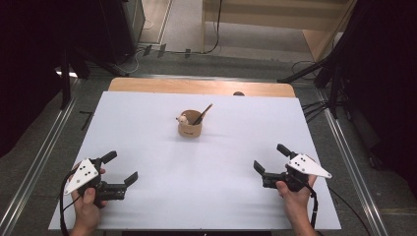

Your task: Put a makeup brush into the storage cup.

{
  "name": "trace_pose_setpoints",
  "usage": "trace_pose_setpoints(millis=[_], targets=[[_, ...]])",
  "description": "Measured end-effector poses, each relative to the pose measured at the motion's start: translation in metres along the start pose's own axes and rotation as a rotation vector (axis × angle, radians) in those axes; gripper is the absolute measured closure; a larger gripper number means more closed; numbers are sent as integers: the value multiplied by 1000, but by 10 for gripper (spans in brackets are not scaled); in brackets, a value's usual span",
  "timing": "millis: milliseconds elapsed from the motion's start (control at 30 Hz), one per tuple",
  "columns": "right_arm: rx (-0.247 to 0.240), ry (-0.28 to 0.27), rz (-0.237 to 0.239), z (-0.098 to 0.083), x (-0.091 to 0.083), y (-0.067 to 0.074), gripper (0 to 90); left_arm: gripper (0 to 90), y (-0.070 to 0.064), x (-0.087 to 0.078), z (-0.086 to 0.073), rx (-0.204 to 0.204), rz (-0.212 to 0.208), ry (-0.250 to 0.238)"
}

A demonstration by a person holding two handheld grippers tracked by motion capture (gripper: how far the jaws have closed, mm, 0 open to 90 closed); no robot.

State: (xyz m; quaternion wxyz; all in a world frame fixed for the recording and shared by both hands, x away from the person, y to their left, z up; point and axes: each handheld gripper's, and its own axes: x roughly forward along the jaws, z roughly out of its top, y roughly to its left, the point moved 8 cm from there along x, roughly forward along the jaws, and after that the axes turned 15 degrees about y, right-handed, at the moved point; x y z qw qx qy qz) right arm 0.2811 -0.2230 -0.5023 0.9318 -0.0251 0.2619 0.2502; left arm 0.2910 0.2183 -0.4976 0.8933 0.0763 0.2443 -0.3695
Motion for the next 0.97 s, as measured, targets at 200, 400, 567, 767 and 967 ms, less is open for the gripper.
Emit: trace_pose_setpoints(millis=[200, 400, 567, 767, 967], targets=[[18, -4, -15, -11, -15, -10, 0, 0, 1, -1, 1, 0, 0, -7], [45, -10, -31, -20, -29, -21, 0, 0, 0, -3, 1, -1, -2, -10], [62, -13, -47, -27, -39, -28, 0, 0, 2, -4, 0, -3, 0, -13], [66, -5, -39, -31, -42, -28, 0, 0, 3, -7, 3, -11, 18, -27], [41, -2, -48, -30, -44, -25, 0, 0, 7, -7, 2, -26, 25, -25]])
